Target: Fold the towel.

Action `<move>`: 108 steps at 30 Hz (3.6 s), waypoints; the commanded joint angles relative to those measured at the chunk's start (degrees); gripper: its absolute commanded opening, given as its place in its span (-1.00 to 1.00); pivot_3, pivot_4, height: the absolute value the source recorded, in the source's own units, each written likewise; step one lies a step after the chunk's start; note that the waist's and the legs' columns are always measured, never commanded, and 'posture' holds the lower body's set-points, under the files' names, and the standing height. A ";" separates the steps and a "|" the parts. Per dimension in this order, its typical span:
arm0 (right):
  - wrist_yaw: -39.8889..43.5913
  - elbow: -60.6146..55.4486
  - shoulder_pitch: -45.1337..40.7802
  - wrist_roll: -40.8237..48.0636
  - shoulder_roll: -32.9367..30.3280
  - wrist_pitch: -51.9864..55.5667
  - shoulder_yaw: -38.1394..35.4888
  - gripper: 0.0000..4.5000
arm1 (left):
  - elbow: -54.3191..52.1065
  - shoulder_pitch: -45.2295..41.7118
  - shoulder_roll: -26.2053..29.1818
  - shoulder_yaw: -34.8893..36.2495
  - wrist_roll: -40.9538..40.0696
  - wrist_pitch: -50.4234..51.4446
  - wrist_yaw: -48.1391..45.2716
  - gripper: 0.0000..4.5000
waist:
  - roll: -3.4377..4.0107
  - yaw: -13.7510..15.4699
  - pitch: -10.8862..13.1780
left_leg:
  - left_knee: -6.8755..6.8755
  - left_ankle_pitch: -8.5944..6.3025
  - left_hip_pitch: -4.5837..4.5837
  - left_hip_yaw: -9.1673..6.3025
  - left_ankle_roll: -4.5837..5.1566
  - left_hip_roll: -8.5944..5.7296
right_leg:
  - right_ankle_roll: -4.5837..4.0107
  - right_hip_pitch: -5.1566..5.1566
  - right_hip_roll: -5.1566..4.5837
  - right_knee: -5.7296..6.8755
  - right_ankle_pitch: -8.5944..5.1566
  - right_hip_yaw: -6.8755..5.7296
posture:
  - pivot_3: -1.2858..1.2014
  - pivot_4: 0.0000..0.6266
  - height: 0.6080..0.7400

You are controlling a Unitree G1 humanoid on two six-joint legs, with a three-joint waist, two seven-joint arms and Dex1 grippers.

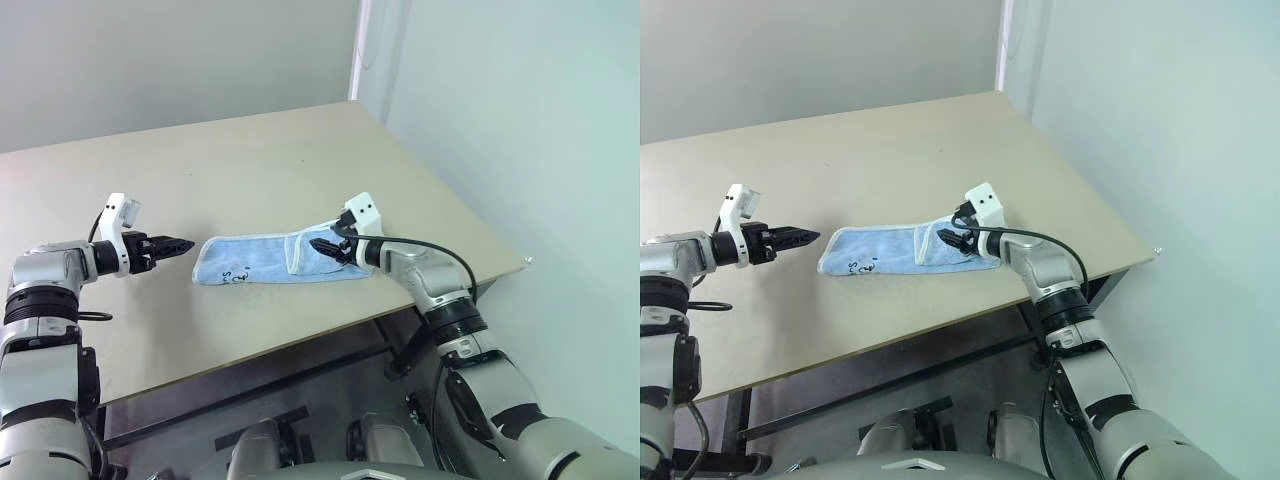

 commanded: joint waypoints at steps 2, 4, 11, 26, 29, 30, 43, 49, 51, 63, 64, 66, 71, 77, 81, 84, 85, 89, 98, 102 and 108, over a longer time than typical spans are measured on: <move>-2.13 7.25 -3.92 -4.13 1.64 -5.87 0.66 0.55 | 0.03 -0.07 0.29 -0.11 0.31 1.45 1.09 0.77 | -0.03 0.14 -0.01 | 0.02 0.00 -0.01 0.00 -0.01 0.00 | -0.03 -0.01 0.00 -0.01 0.02 0.00 | 0.03 -1.00 0.92; -2.29 10.22 -4.44 -5.65 1.63 -7.13 1.09 0.55 | -0.65 0.78 -0.29 -1.35 1.18 1.24 1.31 0.98 | -0.05 0.11 -0.02 | 0.02 0.00 0.00 0.02 -0.02 -0.01 | -0.07 -0.02 -0.03 -0.03 0.04 0.00 | 0.03 -1.00 0.92; -1.69 10.65 -3.87 -6.00 1.23 -7.79 -0.73 0.55 | -0.43 0.23 -4.49 -2.82 1.68 4.04 4.73 0.98 | -0.05 0.07 -0.03 | -0.06 0.07 0.01 0.06 -0.14 0.02 | -0.13 -0.05 -0.02 0.01 0.08 0.03 | 0.03 -1.00 0.92; -1.23 -6.08 1.94 -5.59 -0.34 0.26 -1.36 0.55 | 2.90 -2.87 -12.41 -5.98 1.84 16.63 3.42 0.81 | 0.57 1.69 -0.46 | -0.19 -0.08 0.20 0.11 0.10 -0.31 | -0.33 -0.06 -0.54 0.00 -0.02 -0.01 | 0.03 -1.00 0.92; -1.36 -6.48 2.08 -6.04 -0.51 0.40 -1.08 0.55 | 3.78 -3.91 -12.96 -5.06 1.47 16.74 3.42 0.46 | 0.57 1.76 -0.46 | -0.21 -0.08 0.19 0.15 0.10 -0.37 | -0.32 -0.02 -0.58 -0.04 -0.01 -0.04 | 0.03 -1.00 0.92; -1.35 -6.49 2.10 -6.15 -0.57 0.38 -1.00 0.55 | 4.04 -4.23 -13.05 -4.93 1.41 16.66 3.19 0.31 | 0.57 1.76 -0.46 | -0.22 -0.08 0.19 0.17 0.10 -0.39 | -0.30 -0.02 -0.59 -0.07 -0.01 -0.05 | 0.03 -1.00 0.92; 1.25 -17.41 6.39 -4.17 -4.41 2.87 -2.32 0.55 | 2.86 -6.15 -7.61 -1.49 -1.23 18.19 -1.75 -1.00 | 0.49 0.93 -0.43 | -0.26 0.07 0.00 0.16 -0.15 -0.25 | -0.18 -0.09 -0.49 -0.12 0.06 -0.04 | 0.03 -1.00 0.92; 6.60 -30.21 12.67 3.03 -9.33 7.66 -6.16 0.55 | 0.03 -6.07 0.53 -1.60 -2.01 21.05 -5.36 -1.00 | 0.44 0.06 -0.40 | -0.25 0.00 0.00 0.06 -0.02 -0.25 | -0.23 -0.07 -0.49 -0.13 0.02 -0.04 | 0.03 -1.00 0.92; 9.04 -34.69 14.90 5.34 -11.47 8.04 -7.01 0.55 | -3.44 -4.94 3.27 -2.74 -2.47 21.77 -8.19 -1.00 | 0.44 0.08 -0.40 | -0.24 -0.14 0.03 0.04 0.21 -0.25 | -0.27 -0.10 -0.50 -0.14 0.00 -0.04 | 0.03 -1.00 0.92; 12.98 -40.36 17.54 7.61 -20.36 9.96 -6.07 0.55 | -23.44 -4.52 -3.55 -5.72 -9.82 28.47 -7.27 -1.00 | 0.44 1.95 -0.37 | -0.56 -0.18 0.01 0.16 0.25 -0.28 | -0.44 -0.19 -0.62 -0.31 0.02 0.01 | 0.03 -1.00 0.92; 12.79 -40.45 17.63 7.64 -20.45 9.99 -6.01 0.55 | -23.32 -4.92 -5.04 -6.24 -9.89 28.36 -6.49 -1.00 | 0.45 1.87 -0.36 | -0.52 -0.17 0.03 0.01 0.24 -0.28 | -0.46 -0.26 -0.61 -0.36 0.00 -0.04 | 0.03 -1.00 0.92; 11.95 -40.62 17.78 7.62 -20.41 10.18 -6.24 0.55 | -22.21 -6.35 -8.79 -6.61 -10.13 28.65 -3.97 -1.00 | 0.45 1.73 -0.36 | -0.35 -0.17 0.02 -0.29 0.24 -0.27 | -0.53 -0.17 -0.55 -0.38 -0.04 -0.19 | 0.03 -1.00 0.92; 8.66 -41.55 18.26 6.67 -20.77 10.24 -7.46 0.55 | -17.03 -9.26 -17.96 -6.50 -9.91 26.02 1.33 -1.00 | 0.44 1.59 -0.36 | -0.08 -0.22 -0.03 -0.28 0.36 -0.35 | -0.43 -0.04 -0.56 -0.40 -0.05 -0.18 | 0.03 -1.00 0.92; 6.79 -45.20 21.39 7.46 -22.11 11.79 -8.77 0.55 | -9.87 -12.53 -26.08 -7.09 -8.23 20.88 7.16 -1.00 | 0.38 1.64 -0.33 | 0.06 -0.22 -0.02 -0.33 0.39 -0.32 | -0.42 0.13 -0.53 -0.23 -0.05 -0.19 | 0.03 -1.00 0.92; 5.01 -47.55 23.12 7.68 -21.99 12.91 -9.24 0.55 | -8.09 -13.92 -29.48 -7.95 -7.91 19.79 8.38 -0.56 | 0.37 1.62 -0.33 | 0.17 -0.26 0.02 -0.44 0.44 -0.32 | -0.40 0.25 -0.53 -0.22 -0.04 -0.28 | 0.03 -1.00 0.92; 3.77 -48.87 24.29 8.02 -21.71 13.66 -9.68 0.55 | -3.04 -15.87 -31.62 -7.91 -6.41 16.64 10.22 -0.08 | 0.37 1.61 -0.32 | 0.20 -0.27 0.07 -0.46 0.46 -0.32 | -0.37 0.30 -0.54 -0.23 -0.02 -0.29 | 0.03 -1.00 0.92; 3.45 -49.17 24.62 8.08 -21.79 13.88 -9.70 0.55 | -1.95 -16.51 -31.99 -8.32 -6.06 16.03 9.67 0.07 | 0.37 1.61 -0.32 | 0.20 -0.27 0.08 -0.47 0.46 -0.32 | -0.37 0.32 -0.54 -0.23 -0.03 -0.30 | 0.03 -1.00 0.92; 2.74 -49.96 25.57 8.28 -22.40 14.47 -9.89 0.55 | 1.68 -18.46 -32.90 -9.31 -4.31 13.50 8.54 0.70 | 0.33 1.62 -0.30 | 0.20 -0.27 0.07 -0.50 0.47 -0.33 | -0.37 0.31 -0.51 -0.24 -0.03 -0.32 | 0.03 -1.00 0.92; 1.87 -48.92 21.82 16.00 -18.25 15.93 -16.11 0.55 | -8.90 -17.33 -28.68 -3.34 -11.67 15.80 -0.11 0.99 | 0.31 1.35 -0.26 | 0.18 -0.28 0.06 -0.51 0.49 -0.32 | -0.37 0.31 -0.49 -0.26 -0.03 -0.32 | 0.03 -1.00 0.92; 0.98 -44.99 15.04 20.32 -13.28 18.11 -16.28 0.55 | -15.66 -11.77 -23.82 -4.24 -6.93 4.65 4.00 0.99 | 0.33 1.26 -0.26 | 0.15 -0.28 0.30 -0.59 0.49 -0.30 | -0.38 0.42 -0.40 -0.23 0.00 -0.31 | 0.03 -1.00 0.92; 0.89 -30.65 6.97 14.37 -8.02 12.41 -8.42 0.55 | -20.59 -2.56 -18.73 -10.44 1.90 -12.03 6.09 0.99 | 0.34 1.60 -0.26 | -0.18 -0.29 1.03 -0.55 0.46 -0.26 | -0.44 0.68 -0.30 -0.37 -0.02 -0.21 | 0.03 -1.00 0.92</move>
